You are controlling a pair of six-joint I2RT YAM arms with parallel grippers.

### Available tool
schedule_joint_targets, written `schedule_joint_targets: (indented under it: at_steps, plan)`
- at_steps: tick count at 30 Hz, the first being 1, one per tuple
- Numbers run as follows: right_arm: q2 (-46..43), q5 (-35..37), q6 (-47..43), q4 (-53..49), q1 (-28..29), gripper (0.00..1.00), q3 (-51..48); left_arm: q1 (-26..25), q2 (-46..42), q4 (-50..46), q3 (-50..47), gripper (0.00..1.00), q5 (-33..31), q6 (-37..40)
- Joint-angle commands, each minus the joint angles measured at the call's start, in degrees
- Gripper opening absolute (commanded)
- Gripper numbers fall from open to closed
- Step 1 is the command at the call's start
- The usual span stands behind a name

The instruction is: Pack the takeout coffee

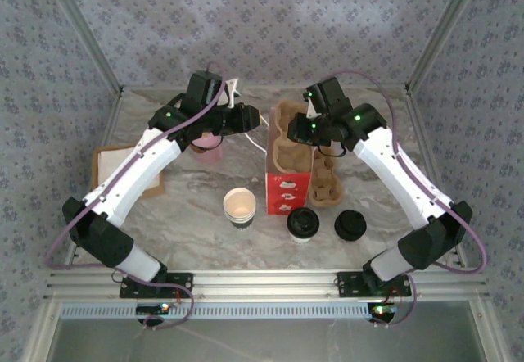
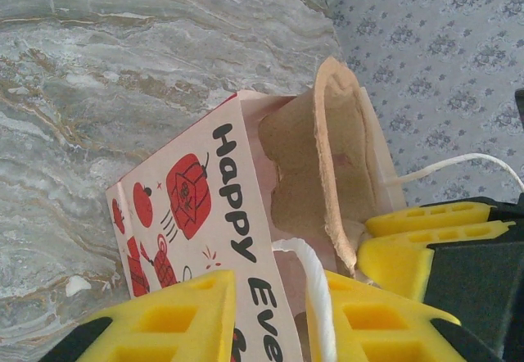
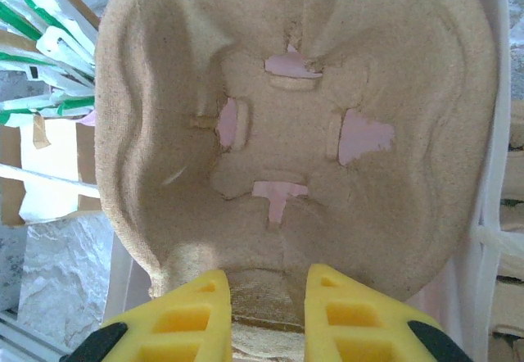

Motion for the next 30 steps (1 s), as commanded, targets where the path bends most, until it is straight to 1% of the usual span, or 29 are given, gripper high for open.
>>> schedule_joint_targets:
  at_steps: [1, 12, 20, 25, 27, 30]
  plan:
    - [-1.35, 1.16, -0.39, -1.19, 0.99, 0.21, -0.95, -0.22, 0.56, 0.84, 1.17, 0.28, -0.64, -0.02]
    - [-2.77, 0.22, -3.56, 0.99, 3.41, 0.21, -2.66, -0.26, 1.13, 0.88, 1.34, 0.29, -0.8, -0.05]
    - [-3.37, -2.18, -4.89, 1.25, 3.23, 0.21, -4.44, 0.09, 1.68, 0.44, 1.73, 0.28, -2.05, 0.2]
    - [-3.03, -2.51, -5.24, 0.71, 2.58, 0.21, -4.05, 1.62, 2.02, -0.15, 2.54, 0.28, -1.98, 0.76]
    - [-2.84, -2.79, -5.53, 0.26, 2.34, 0.21, -3.81, 2.38, 2.36, -0.66, 3.26, 0.24, -1.59, 1.05]
    - [-3.41, -2.66, -5.77, 0.89, 2.35, 0.21, -3.69, 2.87, 2.83, -1.21, 4.1, 0.12, -1.08, 1.51]
